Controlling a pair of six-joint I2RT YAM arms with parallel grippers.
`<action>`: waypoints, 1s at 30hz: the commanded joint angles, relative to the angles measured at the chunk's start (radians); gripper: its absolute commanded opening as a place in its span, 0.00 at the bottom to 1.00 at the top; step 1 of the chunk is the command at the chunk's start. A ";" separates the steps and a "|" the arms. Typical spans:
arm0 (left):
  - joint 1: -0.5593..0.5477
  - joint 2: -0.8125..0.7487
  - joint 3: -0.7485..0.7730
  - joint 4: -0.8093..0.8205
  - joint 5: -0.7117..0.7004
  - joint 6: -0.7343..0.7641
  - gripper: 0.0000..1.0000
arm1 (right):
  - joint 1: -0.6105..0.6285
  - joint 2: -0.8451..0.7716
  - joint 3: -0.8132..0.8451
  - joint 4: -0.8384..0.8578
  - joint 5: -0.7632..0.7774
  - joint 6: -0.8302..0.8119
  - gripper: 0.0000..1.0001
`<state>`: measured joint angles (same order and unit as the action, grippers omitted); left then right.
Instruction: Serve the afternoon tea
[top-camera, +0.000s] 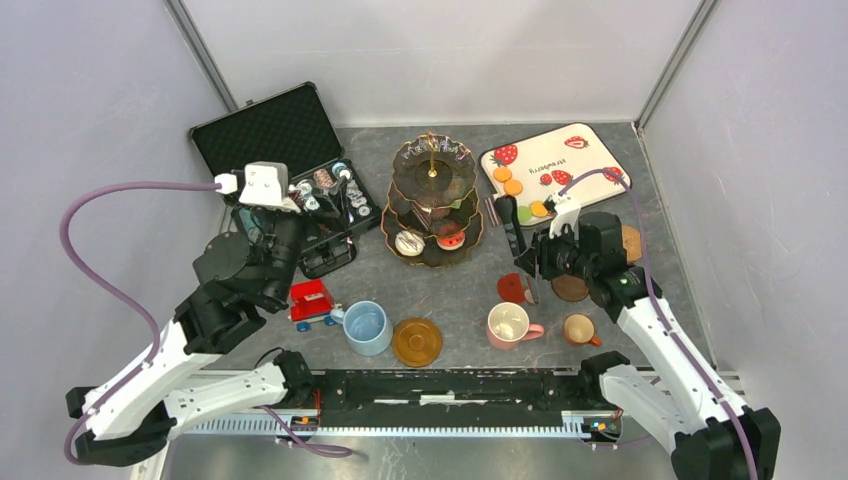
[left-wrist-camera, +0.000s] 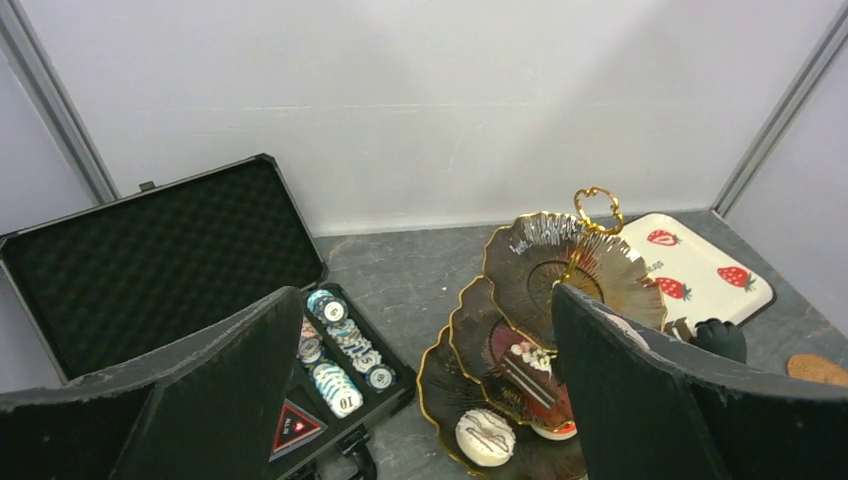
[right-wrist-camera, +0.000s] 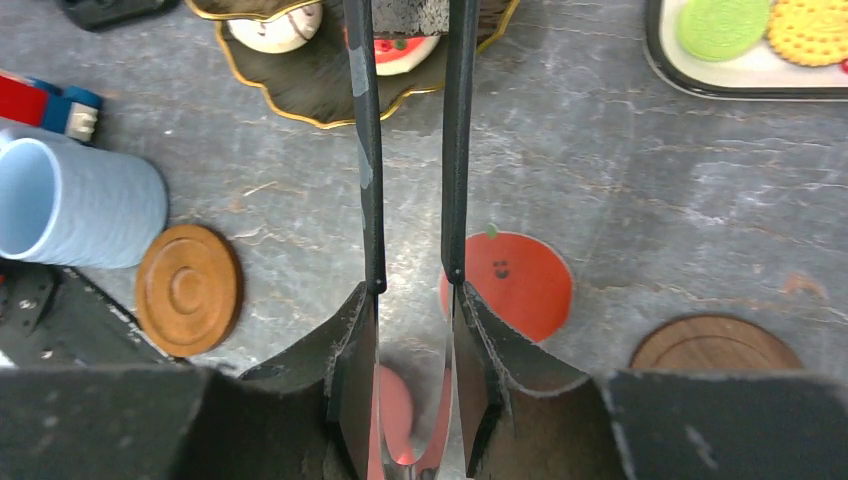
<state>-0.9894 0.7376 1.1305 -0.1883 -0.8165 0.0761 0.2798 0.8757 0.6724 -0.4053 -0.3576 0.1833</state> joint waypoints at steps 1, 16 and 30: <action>0.003 -0.007 -0.001 -0.085 -0.013 -0.026 1.00 | 0.033 -0.028 -0.018 0.065 -0.076 0.078 0.00; 0.004 -0.107 -0.241 0.009 -0.081 0.095 1.00 | 0.186 0.128 0.043 0.169 -0.037 0.122 0.00; 0.017 -0.113 -0.285 0.023 -0.072 0.071 1.00 | 0.210 0.302 0.211 0.071 0.006 -0.047 0.00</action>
<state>-0.9852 0.6216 0.8509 -0.2058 -0.8841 0.1349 0.4839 1.1549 0.8173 -0.3359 -0.3656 0.1913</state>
